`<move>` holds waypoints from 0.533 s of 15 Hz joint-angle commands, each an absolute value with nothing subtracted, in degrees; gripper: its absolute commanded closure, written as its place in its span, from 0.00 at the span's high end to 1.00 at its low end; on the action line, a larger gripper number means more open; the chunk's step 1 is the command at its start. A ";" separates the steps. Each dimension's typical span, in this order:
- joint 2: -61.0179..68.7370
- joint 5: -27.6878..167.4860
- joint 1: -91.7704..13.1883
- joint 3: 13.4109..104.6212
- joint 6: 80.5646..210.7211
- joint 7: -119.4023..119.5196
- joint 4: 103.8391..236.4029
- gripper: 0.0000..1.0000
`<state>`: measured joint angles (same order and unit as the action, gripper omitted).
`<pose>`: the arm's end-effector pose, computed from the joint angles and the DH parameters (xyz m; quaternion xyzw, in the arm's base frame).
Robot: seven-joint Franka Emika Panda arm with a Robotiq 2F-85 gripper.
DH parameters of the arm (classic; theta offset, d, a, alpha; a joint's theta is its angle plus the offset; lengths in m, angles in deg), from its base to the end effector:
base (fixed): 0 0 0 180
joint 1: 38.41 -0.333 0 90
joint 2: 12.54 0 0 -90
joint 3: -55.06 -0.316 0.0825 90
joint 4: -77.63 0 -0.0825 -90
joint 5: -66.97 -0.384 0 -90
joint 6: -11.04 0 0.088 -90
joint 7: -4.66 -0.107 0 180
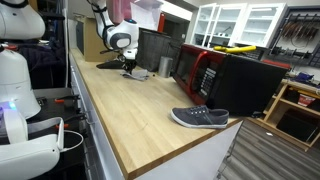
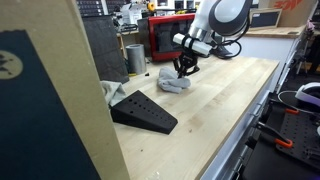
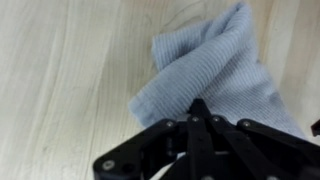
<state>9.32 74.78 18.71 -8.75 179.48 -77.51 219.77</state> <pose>0.4974 0.0792 0.2580 -0.7882 0.5791 -0.0088 0.2082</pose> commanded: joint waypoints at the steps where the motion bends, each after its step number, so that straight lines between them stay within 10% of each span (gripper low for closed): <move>1: 6.92 74.67 20.75 -8.61 177.06 -77.70 222.33 0.00; 8: 6.56 75.92 25.15 -9.82 178.29 -75.72 224.39 0.00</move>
<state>8.51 75.31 22.55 -8.84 178.73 -77.27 222.10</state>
